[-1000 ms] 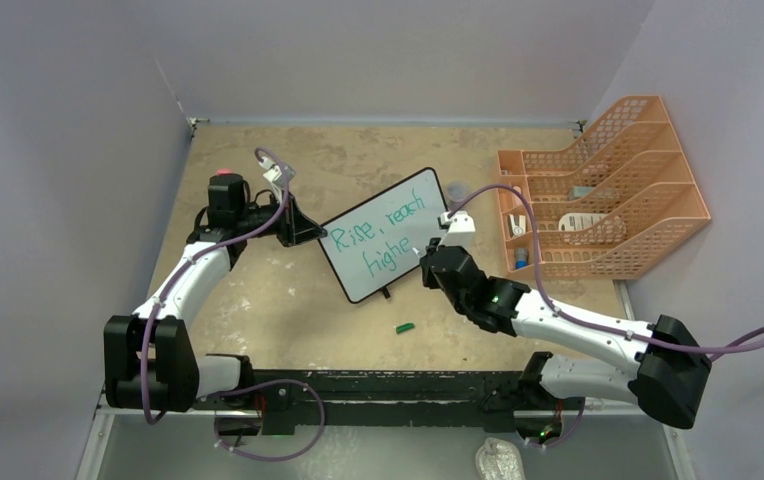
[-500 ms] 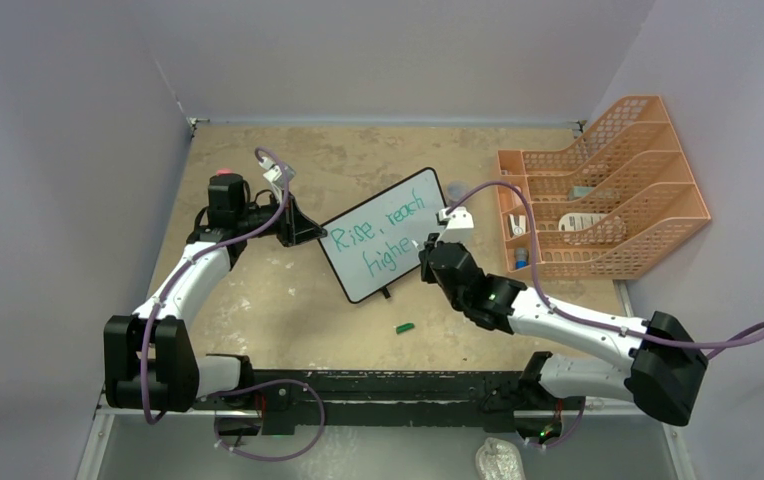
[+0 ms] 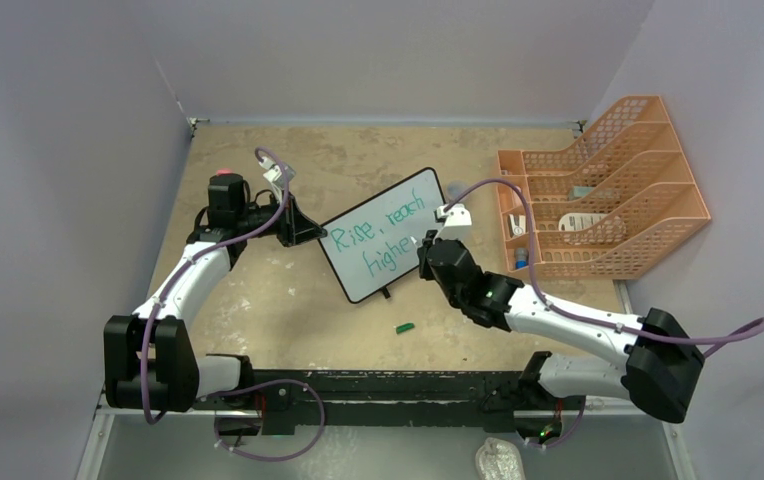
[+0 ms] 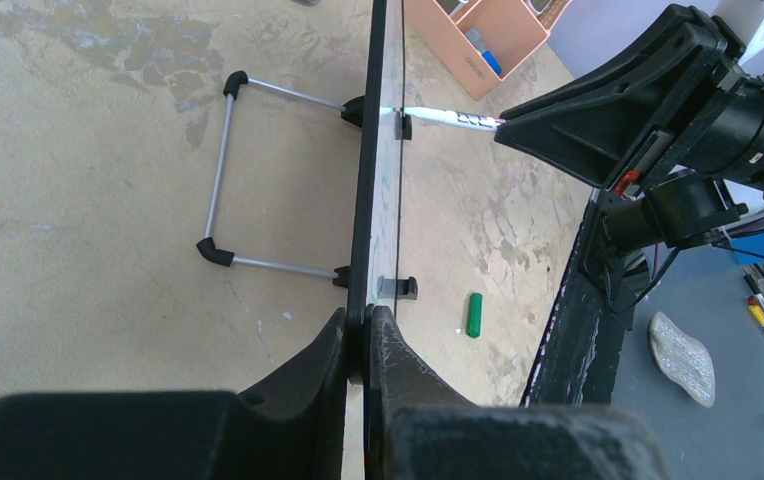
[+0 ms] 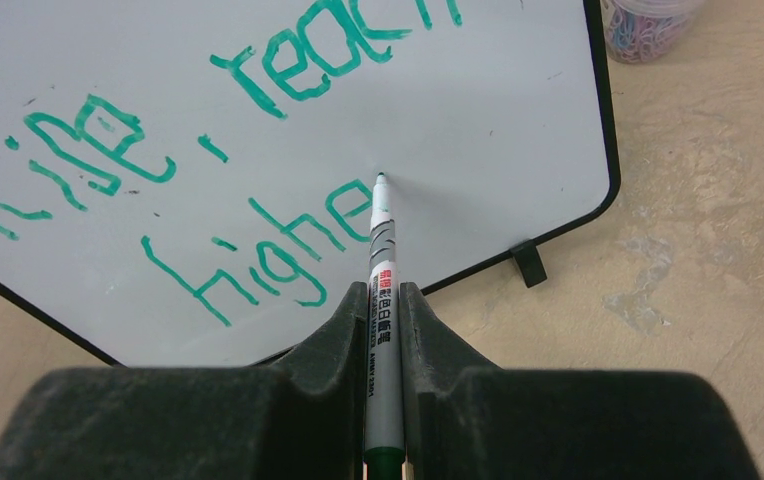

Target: Write a sentence on the whiteboard

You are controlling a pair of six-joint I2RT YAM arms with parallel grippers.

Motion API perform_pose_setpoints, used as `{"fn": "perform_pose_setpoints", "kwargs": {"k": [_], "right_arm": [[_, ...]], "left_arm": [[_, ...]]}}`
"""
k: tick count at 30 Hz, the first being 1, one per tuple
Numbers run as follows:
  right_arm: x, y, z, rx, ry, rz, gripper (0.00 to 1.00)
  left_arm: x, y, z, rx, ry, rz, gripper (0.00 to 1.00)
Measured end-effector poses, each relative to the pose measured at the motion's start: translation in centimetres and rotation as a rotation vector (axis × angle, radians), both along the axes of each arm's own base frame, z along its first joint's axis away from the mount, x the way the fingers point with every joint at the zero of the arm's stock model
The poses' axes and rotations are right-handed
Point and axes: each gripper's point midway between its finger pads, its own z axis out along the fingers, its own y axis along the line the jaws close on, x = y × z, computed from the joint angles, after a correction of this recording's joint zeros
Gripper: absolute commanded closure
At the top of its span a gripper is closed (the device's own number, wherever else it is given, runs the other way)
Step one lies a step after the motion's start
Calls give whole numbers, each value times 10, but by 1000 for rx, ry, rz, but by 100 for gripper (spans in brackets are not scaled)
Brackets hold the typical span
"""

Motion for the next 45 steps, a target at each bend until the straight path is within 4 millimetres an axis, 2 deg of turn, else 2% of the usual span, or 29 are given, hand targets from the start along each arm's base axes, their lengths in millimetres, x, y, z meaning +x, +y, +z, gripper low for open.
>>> {"fn": "perform_pose_setpoints", "kwargs": {"k": [16, 28, 45], "right_arm": [[-1, -2, -10, -19, 29, -9, 100], [-10, -11, -26, -33, 92, -33, 100], [-8, -9, -26, -49, 83, -24, 100]], "left_arm": [[0, 0, 0, 0, 0, 0, 100], [0, 0, 0, 0, 0, 0, 100], [0, 0, 0, 0, 0, -1, 100]]}}
